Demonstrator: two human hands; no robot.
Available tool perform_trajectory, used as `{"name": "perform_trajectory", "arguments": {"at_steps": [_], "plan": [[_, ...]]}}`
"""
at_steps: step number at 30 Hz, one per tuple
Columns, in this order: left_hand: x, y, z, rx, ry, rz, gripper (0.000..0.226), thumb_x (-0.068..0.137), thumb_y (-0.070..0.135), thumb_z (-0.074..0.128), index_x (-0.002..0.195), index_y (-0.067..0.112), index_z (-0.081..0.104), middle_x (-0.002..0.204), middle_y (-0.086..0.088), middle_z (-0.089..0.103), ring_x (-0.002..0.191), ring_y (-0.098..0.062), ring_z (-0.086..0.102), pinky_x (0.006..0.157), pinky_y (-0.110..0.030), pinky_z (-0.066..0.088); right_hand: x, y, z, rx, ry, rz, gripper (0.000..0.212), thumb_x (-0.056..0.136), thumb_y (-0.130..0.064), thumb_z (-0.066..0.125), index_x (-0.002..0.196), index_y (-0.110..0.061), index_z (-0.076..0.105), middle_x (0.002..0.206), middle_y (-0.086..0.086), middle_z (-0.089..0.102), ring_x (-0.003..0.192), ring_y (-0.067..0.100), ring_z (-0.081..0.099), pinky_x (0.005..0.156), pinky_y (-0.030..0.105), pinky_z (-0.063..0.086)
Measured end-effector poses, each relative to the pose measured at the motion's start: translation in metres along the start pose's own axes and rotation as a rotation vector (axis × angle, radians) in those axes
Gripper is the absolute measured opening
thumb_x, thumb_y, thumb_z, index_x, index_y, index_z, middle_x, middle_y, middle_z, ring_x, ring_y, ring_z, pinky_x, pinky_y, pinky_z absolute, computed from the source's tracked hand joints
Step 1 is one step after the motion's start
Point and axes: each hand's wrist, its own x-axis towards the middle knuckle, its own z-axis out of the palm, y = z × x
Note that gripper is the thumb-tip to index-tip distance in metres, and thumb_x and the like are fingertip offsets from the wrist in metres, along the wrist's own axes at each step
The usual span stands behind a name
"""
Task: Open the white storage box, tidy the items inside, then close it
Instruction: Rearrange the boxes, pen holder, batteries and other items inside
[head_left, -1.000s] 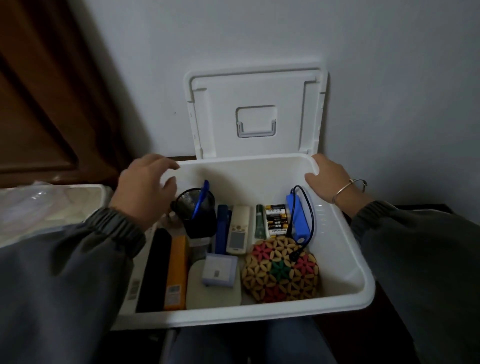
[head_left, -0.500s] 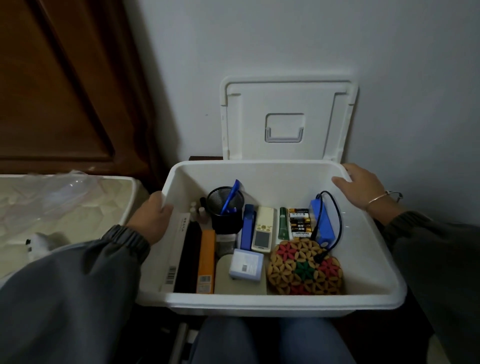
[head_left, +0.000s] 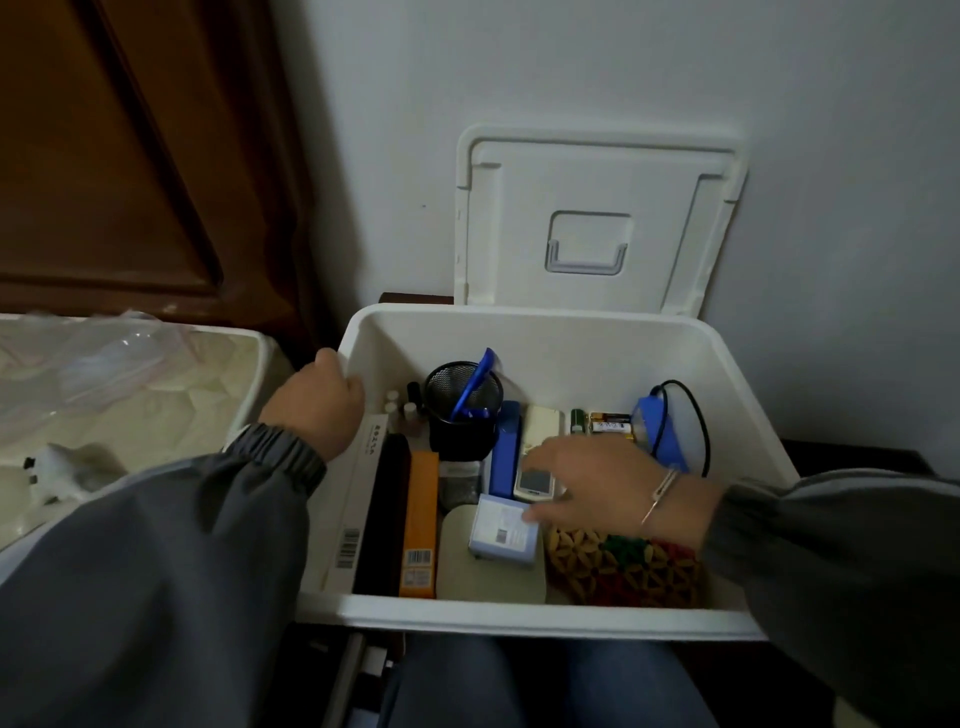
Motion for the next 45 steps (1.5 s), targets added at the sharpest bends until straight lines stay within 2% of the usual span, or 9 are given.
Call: {"name": "perform_trajectory", "arguments": {"at_steps": [6,19,25,29,32,36,40,42,45], "plan": [[0.006,0.003,0.002,0.109,0.071,0.05,0.017,0.097,0.025,0.037,0.098,0.008,0.039,0.109,-0.023,0.057,0.098,-0.04,0.057,0.07,-0.036,0.034,0.011,-0.013,0.032,-0.001,-0.133,-0.066,0.053,0.074,-0.068,0.054,0.1,-0.022,0.056,0.095,-0.001,0.06,0.083,0.018,0.058,0.064,0.027,0.046],[0.007,0.0,0.004,0.046,0.062,0.036,0.016,0.097,0.026,0.038,0.091,0.011,0.035,0.088,-0.009,0.043,0.077,-0.029,0.045,0.068,-0.037,0.033,0.017,-0.019,0.038,0.248,-0.212,-0.055,0.049,0.072,-0.046,0.072,0.104,-0.018,0.048,0.102,0.004,0.055,0.08,0.012,0.045,0.066,0.025,0.036],[0.006,-0.003,0.0,0.071,0.041,0.016,0.021,0.096,0.033,0.038,0.089,0.013,0.036,0.082,-0.005,0.044,0.071,-0.024,0.044,0.065,-0.035,0.033,0.013,-0.006,0.007,0.383,-0.282,-0.028,0.031,0.08,-0.035,0.067,0.102,-0.019,0.054,0.096,-0.002,0.057,0.085,0.013,0.055,0.066,0.02,0.046],[0.001,0.005,-0.007,0.114,0.043,0.002,0.031,0.095,0.038,0.041,0.108,0.01,0.045,0.107,-0.016,0.053,0.091,-0.034,0.053,0.072,-0.04,0.039,0.006,0.045,-0.038,0.449,-0.114,0.157,0.021,0.084,-0.037,0.062,0.094,-0.024,0.049,0.08,-0.012,0.049,0.067,0.001,0.045,0.055,0.014,0.032],[-0.006,0.026,-0.015,0.226,0.231,0.163,0.045,0.093,0.035,0.048,0.128,0.007,0.045,0.126,-0.019,0.049,0.11,-0.039,0.05,0.085,-0.047,0.043,0.007,0.079,-0.045,0.532,0.038,0.399,0.027,0.087,-0.033,0.061,0.102,-0.017,0.045,0.077,-0.009,0.051,0.062,0.003,0.051,0.051,0.016,0.036],[-0.02,0.077,-0.011,0.142,0.366,0.637,0.032,0.088,0.023,0.056,0.117,0.009,0.059,0.115,-0.012,0.059,0.102,-0.029,0.056,0.082,-0.036,0.045,0.019,0.084,-0.031,0.68,0.081,0.53,0.038,0.086,-0.026,0.064,0.108,-0.006,0.04,0.088,0.009,0.059,0.057,0.014,0.059,0.049,0.021,0.046],[-0.035,0.113,0.03,0.277,-0.037,1.069,0.033,0.093,0.028,0.046,0.124,0.018,0.055,0.123,-0.002,0.054,0.112,-0.019,0.05,0.098,-0.035,0.042,0.03,0.085,-0.022,0.585,0.004,0.587,0.046,0.088,-0.022,0.059,0.121,0.001,0.036,0.107,0.02,0.057,0.072,0.026,0.062,0.065,0.034,0.051],[-0.031,0.119,0.055,0.502,-0.219,1.078,0.036,0.095,0.027,0.046,0.129,0.018,0.05,0.131,-0.003,0.048,0.12,-0.021,0.044,0.104,-0.037,0.036,0.032,0.086,-0.019,0.575,-0.041,0.606,0.043,0.089,-0.018,0.056,0.121,0.001,0.034,0.107,0.02,0.056,0.062,0.022,0.06,0.056,0.031,0.049],[-0.024,0.123,0.08,0.704,-0.344,1.032,0.046,0.094,0.022,0.048,0.139,0.016,0.04,0.145,-0.007,0.036,0.133,-0.026,0.034,0.109,-0.04,0.029,0.032,0.092,-0.017,0.514,-0.057,0.599,0.04,0.086,-0.022,0.061,0.115,-0.001,0.041,0.106,0.016,0.057,0.071,0.027,0.064,0.065,0.037,0.053]]}}
